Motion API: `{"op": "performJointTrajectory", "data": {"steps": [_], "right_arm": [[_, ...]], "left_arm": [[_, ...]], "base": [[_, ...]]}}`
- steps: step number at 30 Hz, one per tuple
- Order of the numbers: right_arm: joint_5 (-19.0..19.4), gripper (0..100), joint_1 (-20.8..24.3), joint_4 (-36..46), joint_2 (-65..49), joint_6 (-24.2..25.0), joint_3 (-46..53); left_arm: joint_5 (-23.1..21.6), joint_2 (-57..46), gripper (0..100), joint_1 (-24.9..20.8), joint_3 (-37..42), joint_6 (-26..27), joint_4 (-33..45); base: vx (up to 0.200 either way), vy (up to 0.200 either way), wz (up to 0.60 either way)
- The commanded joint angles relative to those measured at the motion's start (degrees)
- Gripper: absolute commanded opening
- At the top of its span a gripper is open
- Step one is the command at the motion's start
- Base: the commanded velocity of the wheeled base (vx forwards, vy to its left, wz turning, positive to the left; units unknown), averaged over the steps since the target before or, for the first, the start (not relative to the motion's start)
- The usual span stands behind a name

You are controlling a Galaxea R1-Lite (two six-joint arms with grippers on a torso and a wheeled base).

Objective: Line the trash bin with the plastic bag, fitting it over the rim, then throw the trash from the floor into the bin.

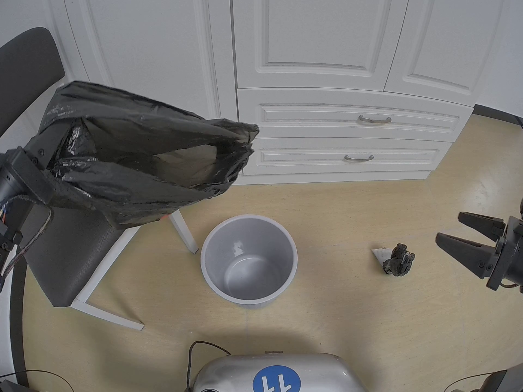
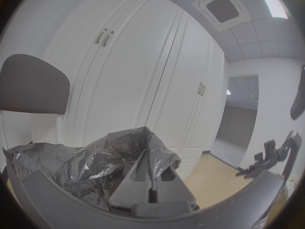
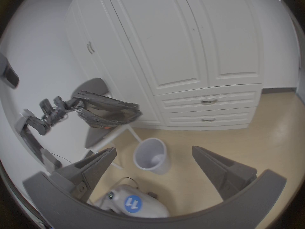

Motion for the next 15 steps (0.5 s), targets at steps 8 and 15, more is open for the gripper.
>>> {"op": "performJointTrajectory", "data": {"steps": [8, 15], "right_arm": [[-13.6, 100, 14.5, -24.7, 23.0, 11.5, -0.1], [-14.0, 100, 14.5, -26.7, 24.8, 11.5, -0.7]], "left_arm": [[7.7, 0.1, 0, -17.0, -4.8, 0.1, 1.3], [7.7, -0.6, 0, -17.1, -4.5, 2.2, 1.3]], "base": [[0.0, 0.0, 0.0], [0.0, 0.0, 0.0]]}}
